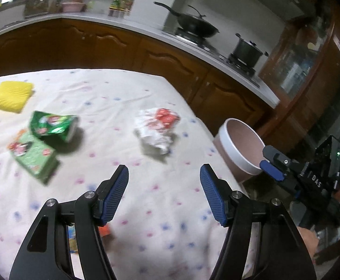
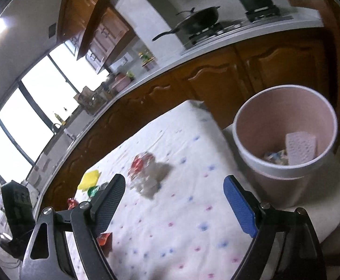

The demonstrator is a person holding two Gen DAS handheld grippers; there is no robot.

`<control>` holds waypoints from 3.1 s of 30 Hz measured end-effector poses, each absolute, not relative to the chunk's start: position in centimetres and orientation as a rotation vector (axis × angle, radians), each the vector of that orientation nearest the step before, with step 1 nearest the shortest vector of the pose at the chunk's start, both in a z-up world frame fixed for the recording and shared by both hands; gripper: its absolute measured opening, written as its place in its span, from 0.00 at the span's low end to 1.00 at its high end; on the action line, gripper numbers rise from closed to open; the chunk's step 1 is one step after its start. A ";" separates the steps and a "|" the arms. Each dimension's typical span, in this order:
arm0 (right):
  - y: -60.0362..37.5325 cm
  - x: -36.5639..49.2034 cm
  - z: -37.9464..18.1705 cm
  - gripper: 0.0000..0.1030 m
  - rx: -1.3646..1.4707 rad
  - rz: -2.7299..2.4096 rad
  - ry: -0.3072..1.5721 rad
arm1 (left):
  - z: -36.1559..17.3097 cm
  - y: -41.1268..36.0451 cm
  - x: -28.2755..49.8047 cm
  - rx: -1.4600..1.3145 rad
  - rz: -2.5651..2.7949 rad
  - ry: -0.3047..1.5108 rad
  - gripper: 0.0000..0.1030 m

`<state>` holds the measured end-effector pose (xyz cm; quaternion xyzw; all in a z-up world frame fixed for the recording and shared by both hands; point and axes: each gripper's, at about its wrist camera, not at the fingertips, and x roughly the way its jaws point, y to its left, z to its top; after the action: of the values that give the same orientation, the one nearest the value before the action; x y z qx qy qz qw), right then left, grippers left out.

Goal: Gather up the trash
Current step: 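Move both open tools back over the table, then grasp the orange-silver chip wrapper with the left tool while the right tool grasps the red-white plastic bag, then carry the chip wrapper with the left tool while the right tool carries the plastic bag over the bin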

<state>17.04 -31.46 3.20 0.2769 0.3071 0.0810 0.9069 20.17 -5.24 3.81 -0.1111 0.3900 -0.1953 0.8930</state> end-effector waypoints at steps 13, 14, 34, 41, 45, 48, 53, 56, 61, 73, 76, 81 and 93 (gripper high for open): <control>-26.2 18.1 2.7 0.86 0.523 0.244 0.679 | 2.7 3.2 18.1 -0.266 -0.288 0.805 0.65; -26.0 18.3 2.7 0.86 0.520 0.247 0.682 | 2.4 3.7 17.9 -0.275 -0.281 0.811 0.65; -22.4 21.1 1.5 0.86 0.467 0.292 0.735 | -3.2 3.2 17.8 -0.225 -0.249 0.945 0.29; -21.9 23.8 0.5 0.83 0.448 0.287 0.762 | -2.9 2.6 18.9 -0.221 -0.290 0.938 0.05; -21.3 25.9 -0.1 0.74 0.437 0.282 0.774 | -1.9 2.2 19.5 -0.216 -0.301 0.912 0.05; -21.1 27.7 -0.8 0.67 0.454 0.278 0.791 | -1.4 2.2 20.3 -0.224 -0.301 0.901 0.05; -20.4 29.9 -2.5 0.32 0.444 0.276 0.847 | -1.1 2.3 21.3 -0.244 -0.301 0.899 0.04; -20.2 29.1 -2.3 0.26 0.417 0.278 0.828 | -0.8 2.1 21.6 -0.253 -0.309 0.891 0.05; -21.0 26.9 -0.7 0.26 0.404 0.296 0.795 | -0.2 1.2 21.9 -0.252 -0.334 0.875 0.05; -26.0 21.0 2.0 0.25 0.423 0.247 0.720 | 1.7 -3.2 21.8 -0.228 -0.419 0.842 0.04; -27.3 19.8 2.3 0.25 0.429 0.215 0.709 | 2.3 -4.7 21.9 -0.214 -0.444 0.836 0.04; -29.9 18.1 2.7 0.25 0.441 0.167 0.688 | 3.1 -7.3 22.0 -0.192 -0.486 0.824 0.04; -35.6 15.6 2.6 0.25 0.470 0.058 0.664 | 3.9 -12.8 22.6 -0.141 -0.567 0.823 0.04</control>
<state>15.58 -35.62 2.56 0.2287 0.3229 0.0280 0.9180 22.59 -12.77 3.93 -0.0676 0.3941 -0.2714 0.8755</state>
